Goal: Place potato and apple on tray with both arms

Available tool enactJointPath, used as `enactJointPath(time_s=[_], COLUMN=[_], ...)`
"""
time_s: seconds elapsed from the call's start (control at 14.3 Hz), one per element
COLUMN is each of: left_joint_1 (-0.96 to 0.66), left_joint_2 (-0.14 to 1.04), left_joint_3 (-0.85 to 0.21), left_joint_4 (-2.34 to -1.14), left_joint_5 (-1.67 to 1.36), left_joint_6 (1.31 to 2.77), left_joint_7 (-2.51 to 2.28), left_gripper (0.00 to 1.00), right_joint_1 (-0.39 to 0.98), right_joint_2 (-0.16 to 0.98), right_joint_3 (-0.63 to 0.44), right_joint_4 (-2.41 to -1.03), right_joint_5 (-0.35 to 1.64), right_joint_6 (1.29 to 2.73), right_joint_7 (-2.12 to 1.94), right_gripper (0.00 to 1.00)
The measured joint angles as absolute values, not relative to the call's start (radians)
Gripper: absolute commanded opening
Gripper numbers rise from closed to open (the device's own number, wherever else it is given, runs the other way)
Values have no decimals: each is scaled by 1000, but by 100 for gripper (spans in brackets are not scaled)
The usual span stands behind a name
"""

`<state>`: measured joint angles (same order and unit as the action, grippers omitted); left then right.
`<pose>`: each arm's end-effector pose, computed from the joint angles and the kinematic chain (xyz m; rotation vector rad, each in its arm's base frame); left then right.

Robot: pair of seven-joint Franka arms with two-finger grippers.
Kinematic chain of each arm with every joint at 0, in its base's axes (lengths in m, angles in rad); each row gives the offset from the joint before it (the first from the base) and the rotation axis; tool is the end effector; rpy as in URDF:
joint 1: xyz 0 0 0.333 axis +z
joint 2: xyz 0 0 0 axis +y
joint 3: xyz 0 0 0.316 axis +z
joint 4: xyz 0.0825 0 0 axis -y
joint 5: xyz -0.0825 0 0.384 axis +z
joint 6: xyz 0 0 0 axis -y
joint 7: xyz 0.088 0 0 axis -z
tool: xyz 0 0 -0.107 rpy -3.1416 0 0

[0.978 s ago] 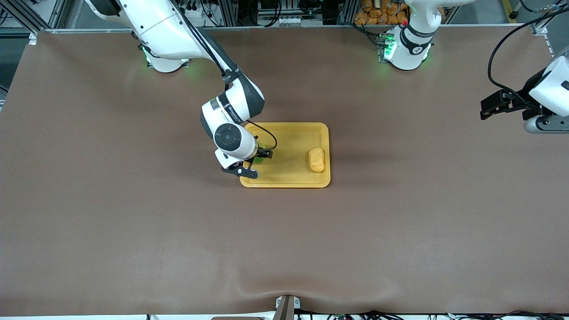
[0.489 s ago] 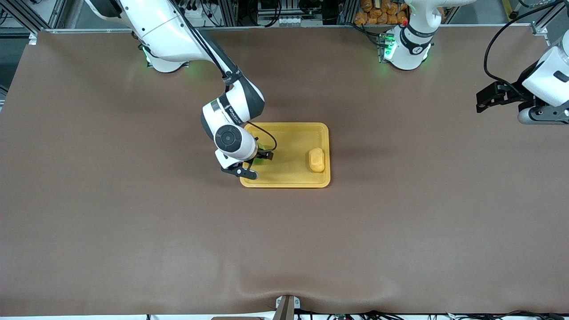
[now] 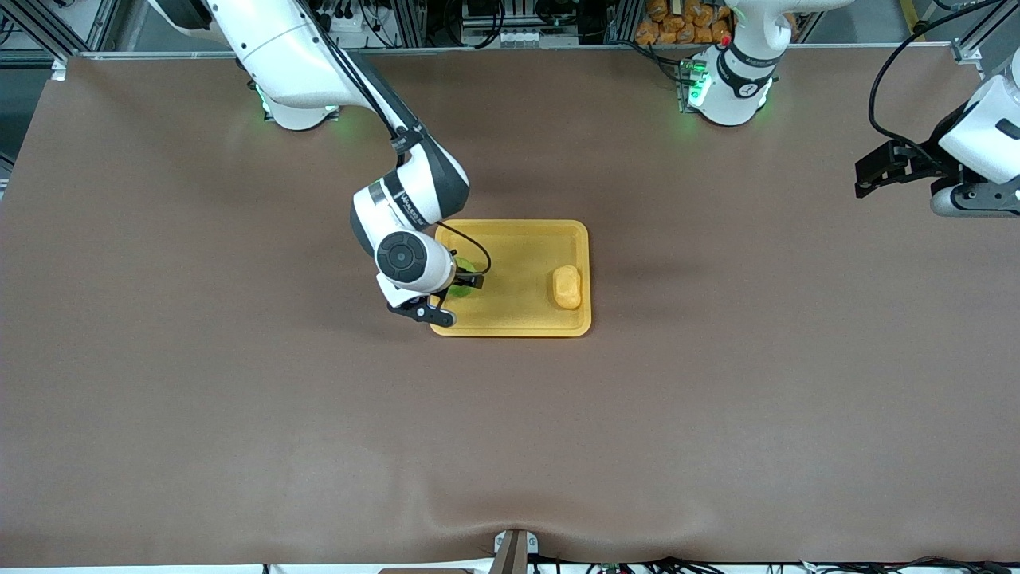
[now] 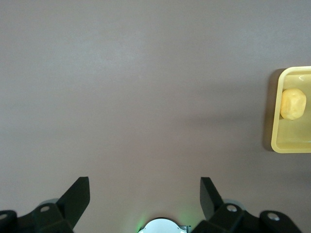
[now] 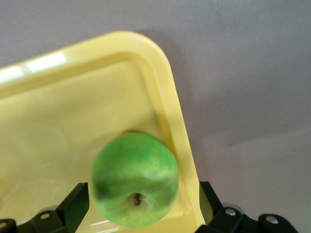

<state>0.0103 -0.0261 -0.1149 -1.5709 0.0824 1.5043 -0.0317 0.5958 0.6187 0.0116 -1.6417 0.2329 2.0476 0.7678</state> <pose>0.5375 -0.0480 0.6333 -3.0514 0.1053 0.0531 0.5382 0.3885 0.2400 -3.0546 0.4480 0.4535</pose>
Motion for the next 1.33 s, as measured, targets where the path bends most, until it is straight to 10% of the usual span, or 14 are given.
enactJointPath(time_s=[1.33], left_joint_1=[10], left_joint_2=[-28], left_joint_3=[-110], left_joint_4=[-1571], left_joint_5=[82], left_joint_6=[1498], left_joint_7=[-32], left_gripper=[100], right_joint_1=[425], right_joint_2=[528], right_joint_3=[-6], right_joint_4=[-1283], right_joint_5=[232], right_joint_6=[1553], right_joint_7=[765], right_gripper=[100])
